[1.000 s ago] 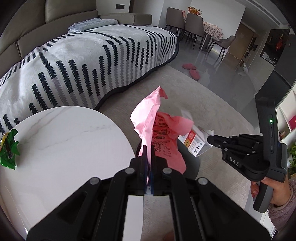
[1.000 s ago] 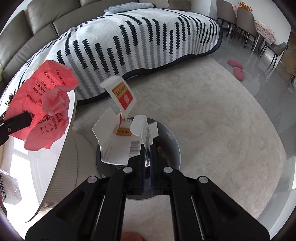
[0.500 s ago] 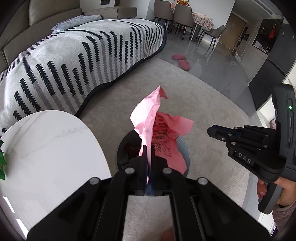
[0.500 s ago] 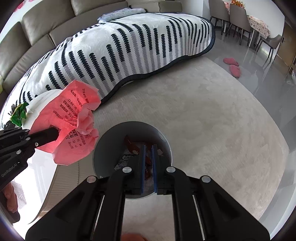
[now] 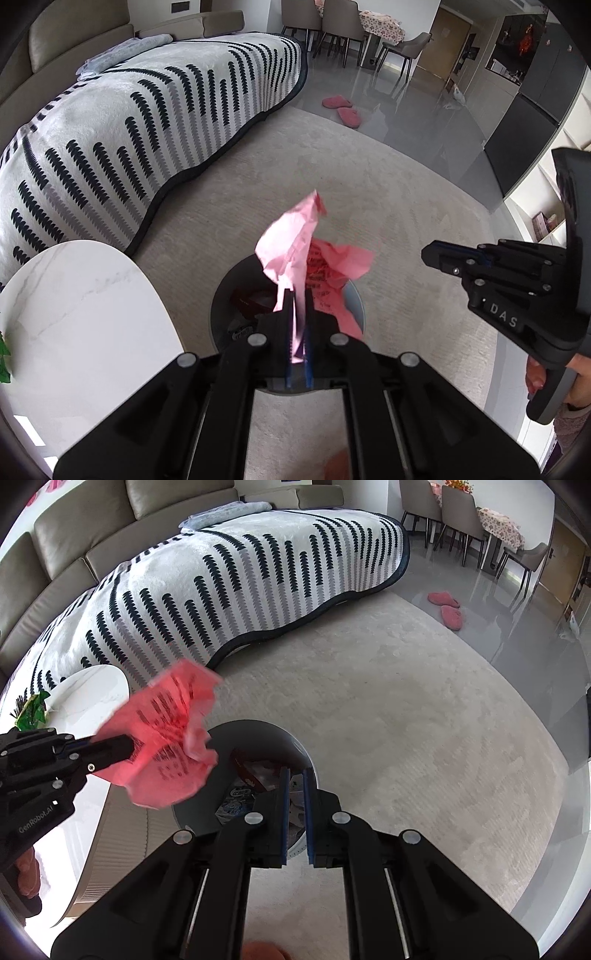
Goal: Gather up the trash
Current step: 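Lower the pink plastic bag into the grey bin and open the left tool, then move both tools back over the table toward the snack wrapper and mop head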
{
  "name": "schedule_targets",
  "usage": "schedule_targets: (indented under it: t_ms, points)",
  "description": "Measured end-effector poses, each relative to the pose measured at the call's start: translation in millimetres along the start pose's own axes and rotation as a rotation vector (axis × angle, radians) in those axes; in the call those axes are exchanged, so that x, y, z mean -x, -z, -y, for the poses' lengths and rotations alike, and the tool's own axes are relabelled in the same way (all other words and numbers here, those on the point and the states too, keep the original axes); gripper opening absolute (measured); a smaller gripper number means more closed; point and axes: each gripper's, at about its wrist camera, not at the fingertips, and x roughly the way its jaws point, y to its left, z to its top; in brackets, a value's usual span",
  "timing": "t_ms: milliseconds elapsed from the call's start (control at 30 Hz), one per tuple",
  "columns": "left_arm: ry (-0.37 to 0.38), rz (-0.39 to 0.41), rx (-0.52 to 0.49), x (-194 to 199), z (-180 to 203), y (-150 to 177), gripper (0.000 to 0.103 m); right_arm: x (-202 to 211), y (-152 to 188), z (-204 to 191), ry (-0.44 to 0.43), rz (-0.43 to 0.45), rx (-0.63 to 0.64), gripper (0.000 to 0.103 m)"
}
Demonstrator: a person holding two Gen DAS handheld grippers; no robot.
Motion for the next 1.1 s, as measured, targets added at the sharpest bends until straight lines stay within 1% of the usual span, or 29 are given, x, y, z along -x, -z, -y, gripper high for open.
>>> schedule_targets:
  t_ms: [33, 67, 100, 133, 167, 200, 267, 333, 467, 567, 600, 667, 767, 933, 1000, 1100]
  points:
    - [0.001, -0.014, -0.006, -4.4, 2.2, 1.6, 0.010, 0.9, 0.0, 0.8, 0.003, 0.000, -0.001, 0.007]
    - [-0.004, -0.026, -0.010, -8.8, 3.6, 2.8, 0.016, 1.7, 0.0, 1.3, 0.005, 0.001, -0.003, 0.009]
    - [-0.012, -0.036, -0.011, -13.5, 4.8, 4.7, 0.044, 2.4, 0.2, 1.7, 0.006, 0.001, -0.004, 0.011]
    - [-0.023, -0.030, -0.009, -15.9, 5.5, 7.0, 0.080, 3.0, 0.4, 2.1, 0.008, 0.001, -0.003, 0.011]
    - [-0.034, -0.006, -0.007, -16.0, 5.6, 9.8, 0.086, 3.4, 0.6, 1.8, 0.009, 0.001, -0.002, 0.011]
    - [-0.035, 0.000, -0.011, -16.7, 5.8, 12.1, 0.086, 3.8, 0.8, 1.0, 0.010, 0.001, 0.000, 0.011]
    - [-0.037, -0.017, -0.007, -17.7, 6.0, 14.9, 0.086, 5.2, 1.2, -1.6, 0.010, 0.000, 0.007, 0.011]
    - [-0.037, -0.006, -0.001, -11.9, 3.3, 17.6, 0.086, 6.2, 1.2, -5.9, 0.006, 0.000, 0.018, 0.011]
    - [-0.084, 0.030, 0.018, 7.5, -11.5, 20.8, 0.086, 8.3, -2.7, -20.5, -0.007, 0.007, 0.051, 0.011]
    - [-0.118, 0.054, 0.065, 26.5, -31.6, 27.3, 0.086, 9.0, -7.0, -37.2, -0.030, 0.015, 0.078, 0.012]
    - [-0.133, 0.062, 0.083, 33.3, -39.0, 30.3, 0.086, 9.2, -8.9, -44.3, -0.040, 0.018, 0.089, 0.014]
    - [-0.161, 0.076, 0.122, 47.5, -55.2, 37.5, 0.086, 9.1, -13.8, -61.1, -0.064, 0.024, 0.115, 0.017]
    - [-0.203, 0.097, 0.184, 69.7, -80.2, 50.8, 0.086, 8.6, -19.5, -91.5, -0.102, 0.033, 0.162, 0.019]
    - [-0.287, 0.124, 0.283, 105.5, -121.6, 77.6, 0.086, 9.0, -30.0, -151.8, -0.178, 0.048, 0.246, 0.025]
    - [-0.317, 0.134, 0.323, 119.5, -137.5, 89.4, 0.086, 9.4, -33.8, -176.5, -0.212, 0.055, 0.274, 0.034]
    - [-0.369, 0.146, 0.383, 141.7, -160.0, 111.5, 0.086, 10.5, -37.4, -215.8, -0.266, 0.061, 0.312, 0.039]
